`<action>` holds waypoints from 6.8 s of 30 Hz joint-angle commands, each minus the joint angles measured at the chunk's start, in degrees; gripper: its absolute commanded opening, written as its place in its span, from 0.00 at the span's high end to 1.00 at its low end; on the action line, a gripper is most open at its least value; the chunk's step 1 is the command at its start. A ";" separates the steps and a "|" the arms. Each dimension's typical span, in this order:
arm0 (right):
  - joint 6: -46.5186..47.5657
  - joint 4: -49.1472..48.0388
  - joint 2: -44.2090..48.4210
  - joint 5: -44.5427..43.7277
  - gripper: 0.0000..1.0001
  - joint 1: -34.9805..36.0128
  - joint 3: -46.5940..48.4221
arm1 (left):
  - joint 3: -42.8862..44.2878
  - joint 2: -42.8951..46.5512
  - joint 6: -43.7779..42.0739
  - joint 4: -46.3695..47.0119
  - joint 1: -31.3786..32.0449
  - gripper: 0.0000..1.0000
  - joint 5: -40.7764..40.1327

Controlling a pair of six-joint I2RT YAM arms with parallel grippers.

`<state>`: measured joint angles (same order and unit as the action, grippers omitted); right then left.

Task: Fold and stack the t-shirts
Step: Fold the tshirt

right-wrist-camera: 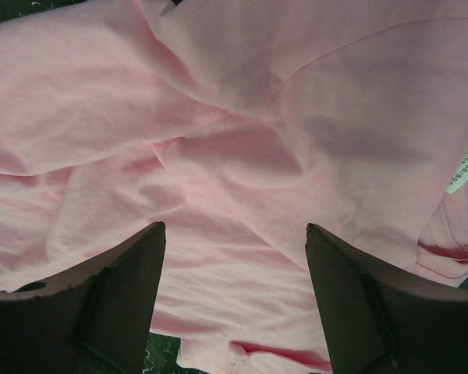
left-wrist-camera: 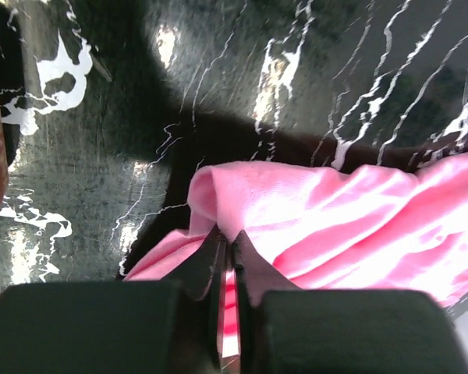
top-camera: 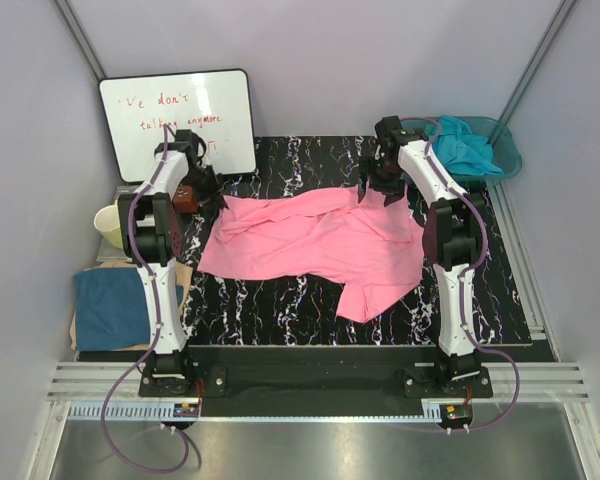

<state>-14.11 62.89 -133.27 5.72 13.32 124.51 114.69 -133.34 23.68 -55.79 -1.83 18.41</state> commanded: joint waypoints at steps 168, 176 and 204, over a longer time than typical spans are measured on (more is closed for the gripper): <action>-13.22 -0.76 32.37 -16.17 1.00 24.65 -45.06 | -43.24 28.74 -7.42 4.37 -0.11 1.00 -13.32; -15.07 1.96 38.34 -21.08 1.00 24.65 -44.70 | -40.78 35.24 -8.74 2.44 -0.11 1.00 -11.91; -1.28 -7.69 29.49 -35.86 1.00 4.88 -28.72 | -8.53 16.55 -2.94 0.95 1.21 1.00 -6.46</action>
<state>-19.51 58.98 -99.11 -27.59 19.53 90.65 100.90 -113.27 19.59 -54.46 -1.06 9.87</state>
